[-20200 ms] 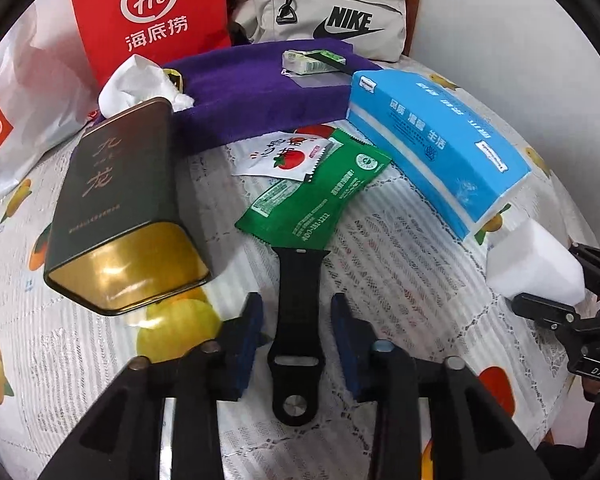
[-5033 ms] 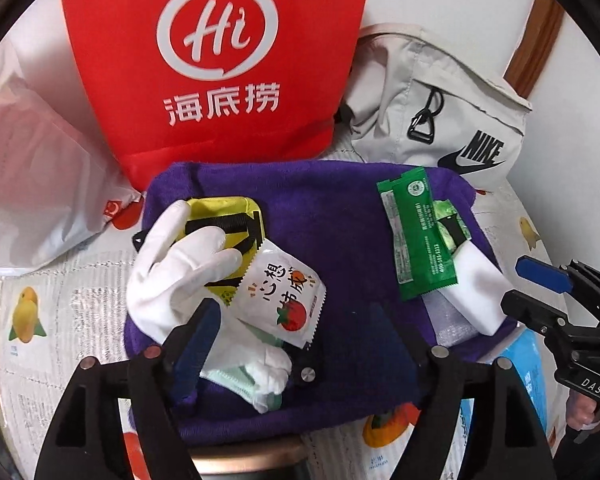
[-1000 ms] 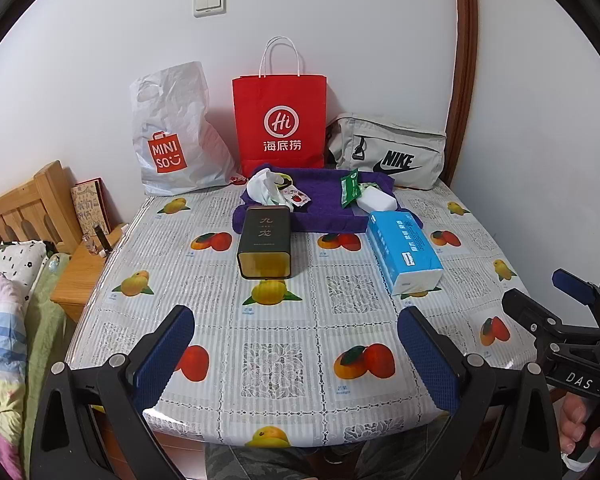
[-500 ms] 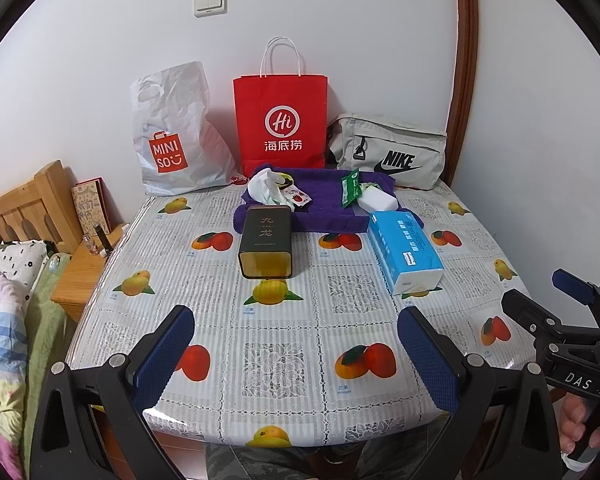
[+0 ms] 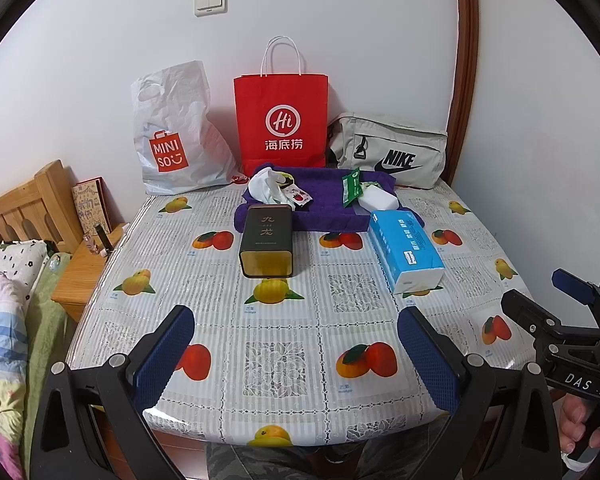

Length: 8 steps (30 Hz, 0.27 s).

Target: Organize soft objects

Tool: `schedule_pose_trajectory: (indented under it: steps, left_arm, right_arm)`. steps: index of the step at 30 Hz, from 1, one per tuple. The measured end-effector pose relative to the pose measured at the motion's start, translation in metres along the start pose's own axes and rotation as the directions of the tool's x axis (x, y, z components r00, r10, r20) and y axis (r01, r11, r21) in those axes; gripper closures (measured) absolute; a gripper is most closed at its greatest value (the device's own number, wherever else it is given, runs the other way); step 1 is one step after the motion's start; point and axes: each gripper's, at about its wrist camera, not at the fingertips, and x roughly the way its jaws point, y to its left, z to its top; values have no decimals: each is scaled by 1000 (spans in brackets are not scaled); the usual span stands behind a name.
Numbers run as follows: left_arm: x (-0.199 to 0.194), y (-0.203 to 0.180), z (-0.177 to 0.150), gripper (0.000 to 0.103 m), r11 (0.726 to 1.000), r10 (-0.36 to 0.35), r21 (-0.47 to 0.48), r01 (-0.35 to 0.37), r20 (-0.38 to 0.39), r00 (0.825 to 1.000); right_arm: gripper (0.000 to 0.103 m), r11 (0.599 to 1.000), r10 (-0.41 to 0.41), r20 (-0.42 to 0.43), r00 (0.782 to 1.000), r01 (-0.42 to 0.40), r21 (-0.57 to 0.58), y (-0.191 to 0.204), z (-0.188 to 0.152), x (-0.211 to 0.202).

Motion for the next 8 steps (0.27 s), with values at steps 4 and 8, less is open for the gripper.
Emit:
schedule_pose_trajectory:
  steps: [4, 8]
  left_arm:
    - [0, 1, 0, 1, 1000, 1, -1, -1, -1, 1000]
    - [0, 1, 0, 1, 1000, -1, 2, 1, 2, 1000]
  right_arm:
    - [1, 1000, 0, -2, 1000, 0, -1, -1, -1, 2]
    - [1, 1000, 0, -3, 1000, 0, -2, -1, -1, 2]
